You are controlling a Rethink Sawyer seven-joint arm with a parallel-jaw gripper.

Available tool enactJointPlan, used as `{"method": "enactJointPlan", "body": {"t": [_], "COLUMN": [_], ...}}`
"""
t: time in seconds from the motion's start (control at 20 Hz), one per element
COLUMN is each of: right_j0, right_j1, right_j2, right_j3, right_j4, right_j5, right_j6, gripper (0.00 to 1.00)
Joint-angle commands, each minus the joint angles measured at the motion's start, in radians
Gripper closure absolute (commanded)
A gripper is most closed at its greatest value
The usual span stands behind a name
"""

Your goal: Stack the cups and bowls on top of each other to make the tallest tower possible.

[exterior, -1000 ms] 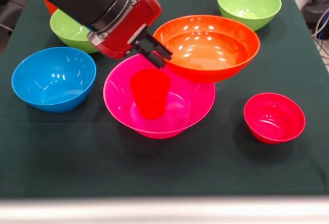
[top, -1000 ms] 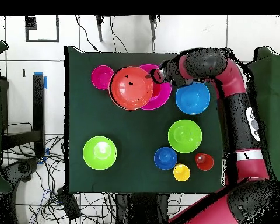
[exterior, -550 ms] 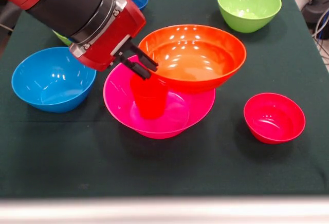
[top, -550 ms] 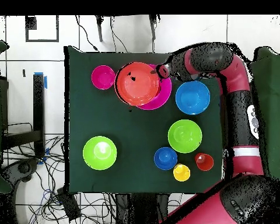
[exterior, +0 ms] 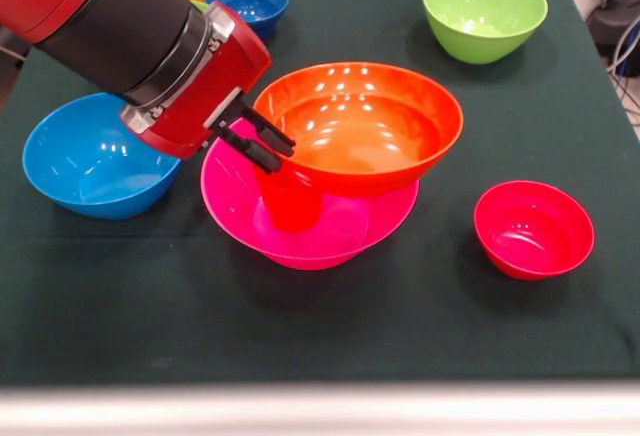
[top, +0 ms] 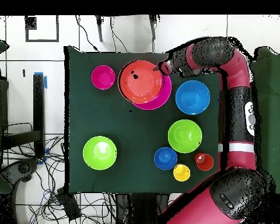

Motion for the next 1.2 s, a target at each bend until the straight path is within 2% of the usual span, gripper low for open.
{"method": "enactJointPlan", "body": {"t": [0.05,0.75,1.05,1.2], "right_j0": [0.056,0.082,0.083,0.08], "right_j1": [0.011,0.003,-0.037,-0.034], "right_j2": [-0.074,-0.075,-0.101,-0.103], "right_j3": [-0.137,-0.238,-0.219,-0.205], "right_j4": [-0.104,-0.151,-0.161,-0.156], "right_j5": [0.127,0.26,0.313,0.293], "right_j6": [-0.389,-0.418,-0.372,-0.372], "gripper": [1.0,1.0,1.0,1.0]}}
